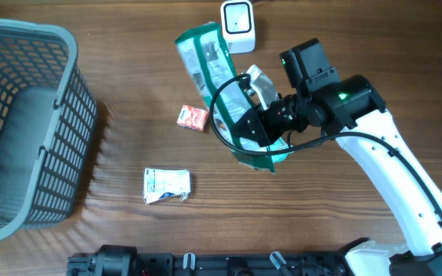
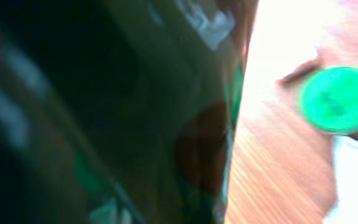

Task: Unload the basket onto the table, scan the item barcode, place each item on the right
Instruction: 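Hold the glove pack over the white scanner, then carry the glove pack to the right table edge and release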

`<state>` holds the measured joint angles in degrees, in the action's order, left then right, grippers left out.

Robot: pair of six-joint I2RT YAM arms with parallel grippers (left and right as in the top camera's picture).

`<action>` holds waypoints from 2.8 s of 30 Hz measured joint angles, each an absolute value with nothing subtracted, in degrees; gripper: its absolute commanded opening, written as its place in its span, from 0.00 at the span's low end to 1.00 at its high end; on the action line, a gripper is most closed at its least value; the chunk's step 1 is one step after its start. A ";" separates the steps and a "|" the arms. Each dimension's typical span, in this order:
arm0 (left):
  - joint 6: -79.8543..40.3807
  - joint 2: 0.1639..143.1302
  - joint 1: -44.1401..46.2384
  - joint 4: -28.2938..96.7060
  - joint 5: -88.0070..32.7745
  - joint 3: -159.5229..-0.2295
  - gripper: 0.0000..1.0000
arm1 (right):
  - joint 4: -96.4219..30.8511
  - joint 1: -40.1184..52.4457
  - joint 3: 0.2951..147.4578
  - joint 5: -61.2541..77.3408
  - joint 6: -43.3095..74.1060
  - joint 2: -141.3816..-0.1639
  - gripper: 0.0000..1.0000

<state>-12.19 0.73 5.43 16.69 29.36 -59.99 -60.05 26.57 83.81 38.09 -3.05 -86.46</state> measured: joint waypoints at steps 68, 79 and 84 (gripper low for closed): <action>-12.36 0.67 6.76 9.58 48.42 -51.90 1.00 | -36.29 -3.03 96.44 -56.10 -21.41 -124.92 0.04; -12.38 0.67 6.76 10.74 48.38 -51.90 1.00 | -43.72 -27.49 90.30 -36.18 5.69 -125.05 1.00; -12.58 0.62 6.76 17.98 47.55 -51.96 1.00 | -51.94 -29.30 95.42 -18.81 7.75 -124.60 1.00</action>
<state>-12.58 0.62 6.76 17.98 47.55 -51.96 -51.94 -29.30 95.42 -18.81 7.75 -124.60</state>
